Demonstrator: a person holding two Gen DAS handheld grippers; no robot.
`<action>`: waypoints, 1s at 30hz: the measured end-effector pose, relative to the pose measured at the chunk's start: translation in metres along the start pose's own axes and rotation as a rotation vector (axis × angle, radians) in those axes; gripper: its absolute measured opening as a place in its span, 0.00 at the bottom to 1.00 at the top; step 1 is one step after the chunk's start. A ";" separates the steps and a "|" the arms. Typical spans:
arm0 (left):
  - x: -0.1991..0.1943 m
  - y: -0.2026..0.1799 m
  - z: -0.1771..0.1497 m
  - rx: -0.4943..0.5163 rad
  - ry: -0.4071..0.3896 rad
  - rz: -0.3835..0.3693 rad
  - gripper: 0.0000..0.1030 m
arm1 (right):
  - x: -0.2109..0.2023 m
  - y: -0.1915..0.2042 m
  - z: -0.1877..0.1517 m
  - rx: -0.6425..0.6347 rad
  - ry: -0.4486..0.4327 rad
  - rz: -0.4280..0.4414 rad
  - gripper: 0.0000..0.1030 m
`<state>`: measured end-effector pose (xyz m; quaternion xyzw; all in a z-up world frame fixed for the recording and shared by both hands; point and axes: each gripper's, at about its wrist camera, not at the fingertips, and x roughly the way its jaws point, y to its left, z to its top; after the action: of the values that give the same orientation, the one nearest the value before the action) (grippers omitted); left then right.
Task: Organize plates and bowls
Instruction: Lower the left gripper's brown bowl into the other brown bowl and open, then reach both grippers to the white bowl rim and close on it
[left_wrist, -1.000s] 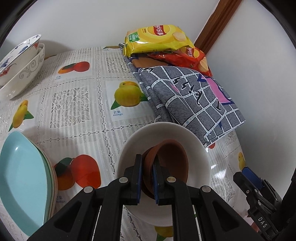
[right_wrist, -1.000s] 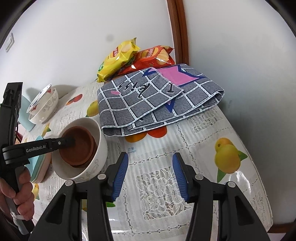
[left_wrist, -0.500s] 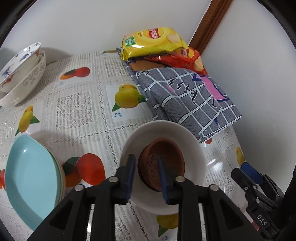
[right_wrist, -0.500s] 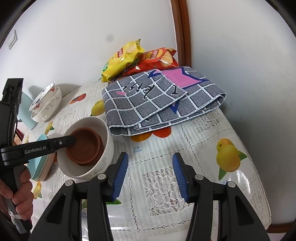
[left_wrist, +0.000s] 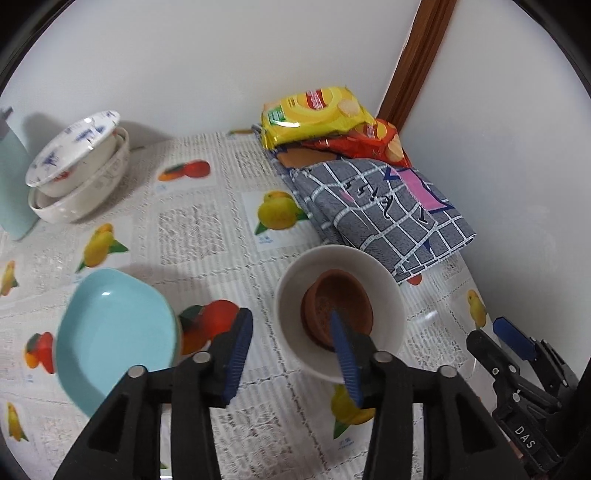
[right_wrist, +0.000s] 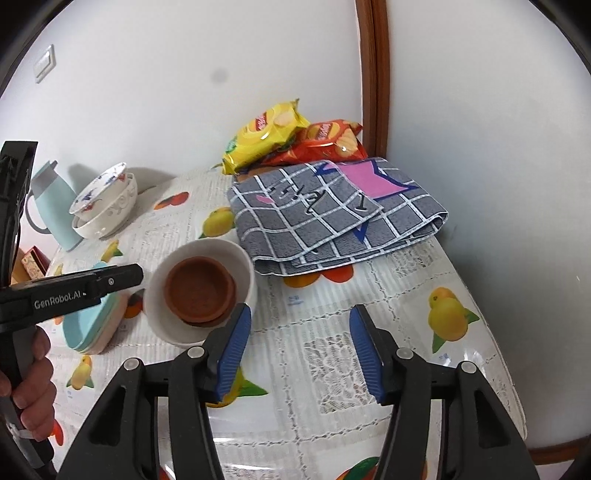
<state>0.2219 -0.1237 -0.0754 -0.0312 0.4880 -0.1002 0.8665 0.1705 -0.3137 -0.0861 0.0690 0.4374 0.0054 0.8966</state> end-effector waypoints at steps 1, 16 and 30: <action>-0.004 0.000 -0.001 0.012 -0.013 0.011 0.42 | -0.003 0.002 -0.001 -0.001 -0.005 -0.003 0.54; -0.049 0.001 -0.026 0.036 -0.118 -0.015 0.60 | -0.027 0.016 -0.016 0.011 -0.010 -0.014 0.55; -0.070 0.013 -0.038 0.007 -0.197 0.057 0.63 | -0.037 0.013 -0.026 0.065 0.008 0.035 0.79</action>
<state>0.1561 -0.0954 -0.0382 -0.0242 0.4009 -0.0738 0.9128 0.1276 -0.3003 -0.0709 0.1058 0.4397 0.0071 0.8919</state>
